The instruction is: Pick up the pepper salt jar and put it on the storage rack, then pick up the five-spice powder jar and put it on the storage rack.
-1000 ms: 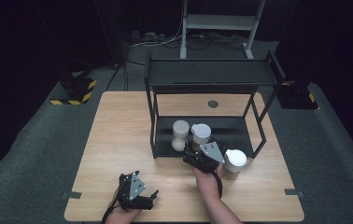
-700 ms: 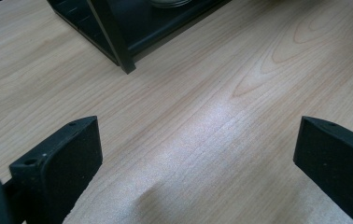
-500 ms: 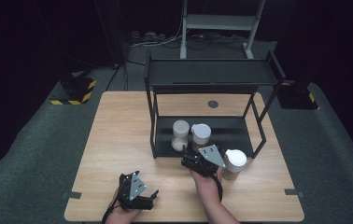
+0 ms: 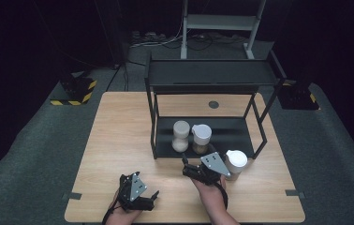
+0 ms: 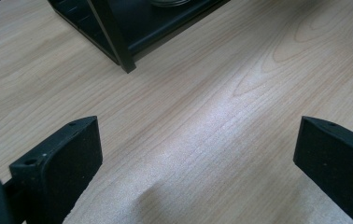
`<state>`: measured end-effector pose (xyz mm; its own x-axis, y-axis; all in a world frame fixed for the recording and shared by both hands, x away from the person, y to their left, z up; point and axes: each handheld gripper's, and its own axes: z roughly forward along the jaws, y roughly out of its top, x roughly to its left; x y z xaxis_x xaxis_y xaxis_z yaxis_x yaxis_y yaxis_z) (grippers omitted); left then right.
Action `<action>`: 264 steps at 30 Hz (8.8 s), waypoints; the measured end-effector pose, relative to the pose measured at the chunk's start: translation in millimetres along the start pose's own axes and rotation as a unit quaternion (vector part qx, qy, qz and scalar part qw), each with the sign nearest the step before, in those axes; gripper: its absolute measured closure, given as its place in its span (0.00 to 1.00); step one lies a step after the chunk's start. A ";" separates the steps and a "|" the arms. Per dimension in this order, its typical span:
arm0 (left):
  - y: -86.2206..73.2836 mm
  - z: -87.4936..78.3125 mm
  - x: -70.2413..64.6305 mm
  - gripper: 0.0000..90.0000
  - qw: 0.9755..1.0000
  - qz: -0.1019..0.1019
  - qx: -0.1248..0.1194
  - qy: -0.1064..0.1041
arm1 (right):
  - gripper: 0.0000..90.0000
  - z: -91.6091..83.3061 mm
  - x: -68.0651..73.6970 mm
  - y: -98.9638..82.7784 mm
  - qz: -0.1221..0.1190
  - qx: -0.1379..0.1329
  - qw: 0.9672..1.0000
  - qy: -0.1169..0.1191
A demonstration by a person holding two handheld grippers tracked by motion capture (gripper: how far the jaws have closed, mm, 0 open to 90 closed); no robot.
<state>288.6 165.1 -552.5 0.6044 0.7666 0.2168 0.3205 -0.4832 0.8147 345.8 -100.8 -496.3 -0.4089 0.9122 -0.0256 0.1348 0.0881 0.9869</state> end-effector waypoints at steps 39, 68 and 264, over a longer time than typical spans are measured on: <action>0.1 0.2 -0.7 0.02 1.000 0.004 0.001 0.001 | 0.00 -65.2 -13.1 -51.9 -0.073 0.043 0.991 0.102; 1.0 1.8 -7.1 0.02 0.999 0.035 0.011 0.006 | 0.00 -75.6 -19.8 -70.4 -0.146 0.098 0.980 0.098; 0.7 1.5 -7.8 0.01 0.999 0.040 0.009 -0.005 | 0.33 -63.5 -129.6 -62.3 0.000 0.010 0.998 0.061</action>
<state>285.2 158.2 -554.5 0.6358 0.7212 0.2750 0.2838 -0.5498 0.7856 333.1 -249.9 -544.4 -0.5155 0.8569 -0.0057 0.1514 0.0977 0.9836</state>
